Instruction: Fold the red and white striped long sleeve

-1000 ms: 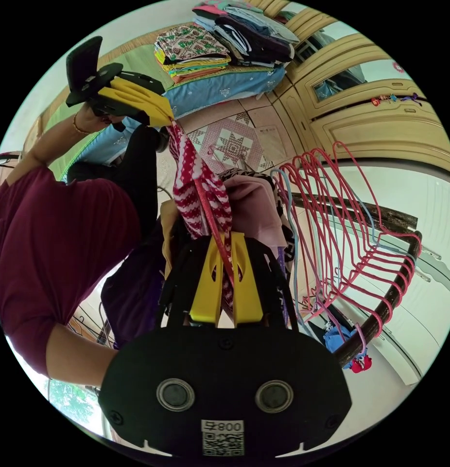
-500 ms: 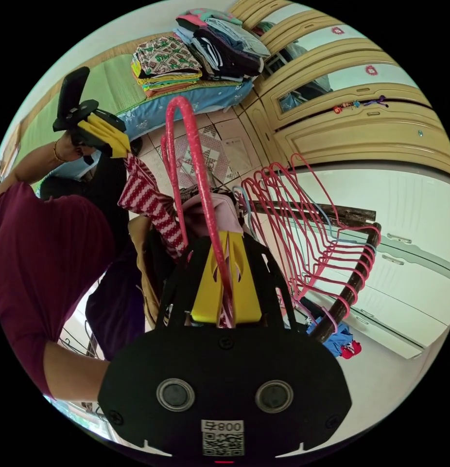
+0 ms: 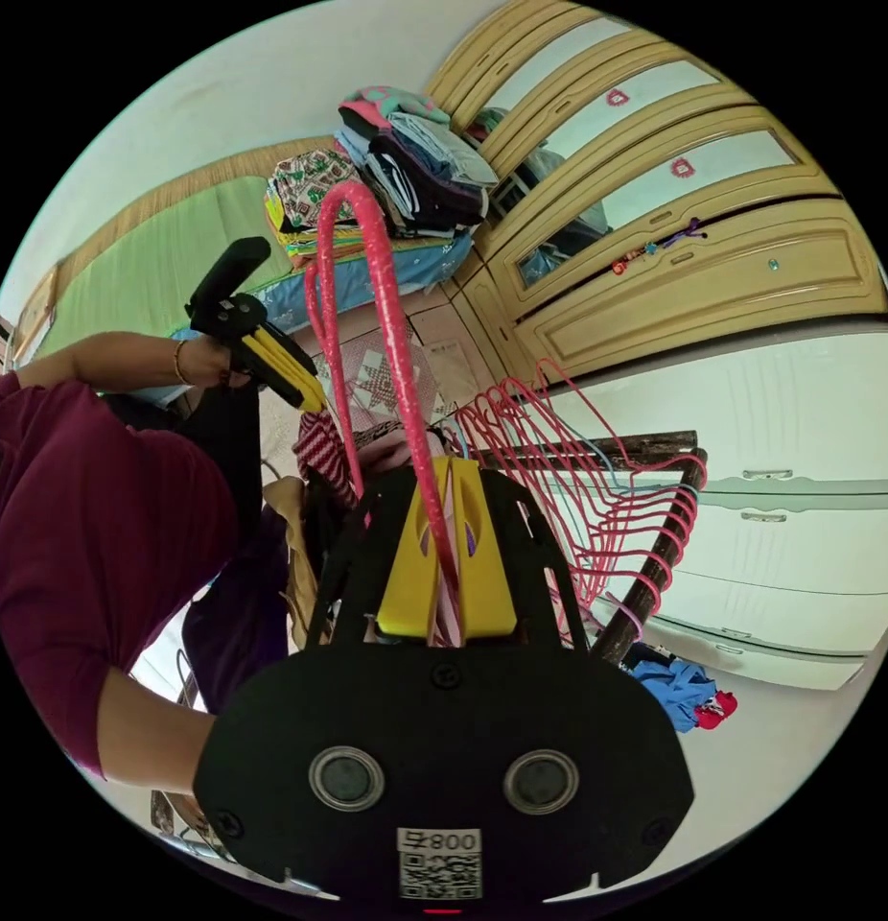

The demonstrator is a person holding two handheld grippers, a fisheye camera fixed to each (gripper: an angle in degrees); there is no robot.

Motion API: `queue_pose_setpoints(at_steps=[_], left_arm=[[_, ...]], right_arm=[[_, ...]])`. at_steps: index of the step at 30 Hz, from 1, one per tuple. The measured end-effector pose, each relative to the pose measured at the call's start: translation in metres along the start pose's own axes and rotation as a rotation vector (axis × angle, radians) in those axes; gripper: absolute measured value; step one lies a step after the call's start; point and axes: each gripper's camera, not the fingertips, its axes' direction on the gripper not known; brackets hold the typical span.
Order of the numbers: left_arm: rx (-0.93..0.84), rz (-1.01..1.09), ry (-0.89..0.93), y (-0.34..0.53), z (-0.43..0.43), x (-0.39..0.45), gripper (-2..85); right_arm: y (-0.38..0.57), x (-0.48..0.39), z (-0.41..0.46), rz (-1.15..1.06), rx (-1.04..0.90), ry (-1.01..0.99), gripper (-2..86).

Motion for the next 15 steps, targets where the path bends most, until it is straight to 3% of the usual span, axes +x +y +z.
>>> queue_pose_setpoints(at_steps=[9,15], left_arm=[[0.140,-0.022,-0.093,0.092,-0.082,-0.026,-0.1],[0.234,0.002,-0.223,0.162,-0.160,-0.023,-0.1]], right_arm=[[-0.001,-0.015,0.111,-0.058,-0.178,-0.142,6.9],[-0.007,-0.030,0.109,-0.123,-0.046,-0.153,9.2]])
